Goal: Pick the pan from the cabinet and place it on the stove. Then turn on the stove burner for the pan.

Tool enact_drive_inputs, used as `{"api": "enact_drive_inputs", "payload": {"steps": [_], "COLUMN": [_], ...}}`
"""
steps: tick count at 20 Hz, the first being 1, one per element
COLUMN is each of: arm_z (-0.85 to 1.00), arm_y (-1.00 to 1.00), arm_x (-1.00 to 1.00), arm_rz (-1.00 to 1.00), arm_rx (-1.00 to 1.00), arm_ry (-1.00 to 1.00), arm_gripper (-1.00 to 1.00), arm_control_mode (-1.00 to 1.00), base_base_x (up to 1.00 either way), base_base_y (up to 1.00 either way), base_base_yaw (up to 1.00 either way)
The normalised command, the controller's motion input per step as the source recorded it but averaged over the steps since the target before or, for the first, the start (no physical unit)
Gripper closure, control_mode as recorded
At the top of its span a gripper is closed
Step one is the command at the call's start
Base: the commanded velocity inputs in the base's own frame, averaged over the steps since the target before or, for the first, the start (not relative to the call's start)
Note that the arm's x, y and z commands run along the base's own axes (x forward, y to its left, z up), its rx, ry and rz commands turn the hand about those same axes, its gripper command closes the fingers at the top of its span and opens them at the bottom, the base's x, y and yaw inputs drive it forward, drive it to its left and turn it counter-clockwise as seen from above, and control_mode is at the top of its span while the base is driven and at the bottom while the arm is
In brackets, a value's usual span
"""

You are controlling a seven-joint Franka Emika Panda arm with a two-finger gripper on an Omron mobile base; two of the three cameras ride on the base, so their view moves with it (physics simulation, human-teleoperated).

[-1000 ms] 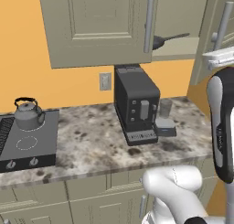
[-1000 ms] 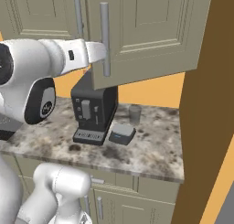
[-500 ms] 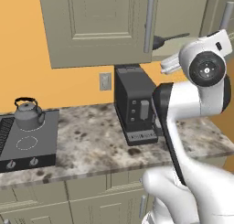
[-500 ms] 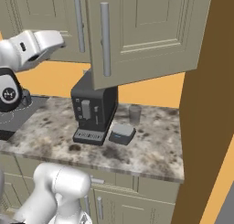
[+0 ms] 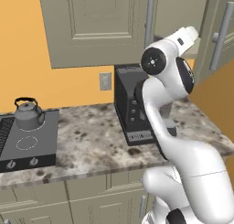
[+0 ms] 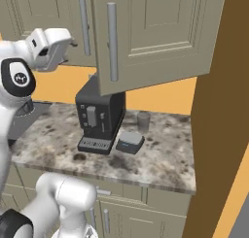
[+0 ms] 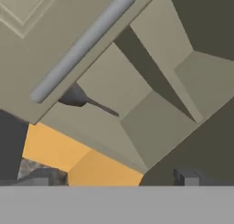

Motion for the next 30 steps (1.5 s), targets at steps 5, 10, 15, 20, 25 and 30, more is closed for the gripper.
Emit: {"api": "enact_drive_inputs", "payload": {"steps": [5, 10, 15, 20, 25, 30], "arm_z": [-0.02, -0.07, -0.14, -0.03, 0.00, 0.00], "arm_y": [-0.30, -0.61, -0.81, -0.88, -0.96, -1.00], "arm_x": [0.64, 0.38, 0.05, -0.29, -0.46, -0.42], "arm_rz": [-0.15, -0.12, -0.13, -0.20, -0.23, -0.24], "arm_rx": [-0.08, -0.04, 0.00, 0.00, 0.00, 0.00], "arm_ry": [0.07, 0.06, 0.08, 0.05, 0.03, 0.05], "arm_gripper": [-1.00, -1.00, -1.00, -1.00, -1.00, -1.00], "arm_control_mode": [-1.00, -1.00, -1.00, -1.00, -1.00, -1.00], "base_base_x": [0.00, 0.00, 0.00, 0.00, 0.00, 0.00], "base_base_y": [0.00, 0.00, 0.00, 0.00, 0.00, 0.00], "base_base_yaw": [0.00, 0.00, 0.00, 0.00, 0.00, 0.00]}}
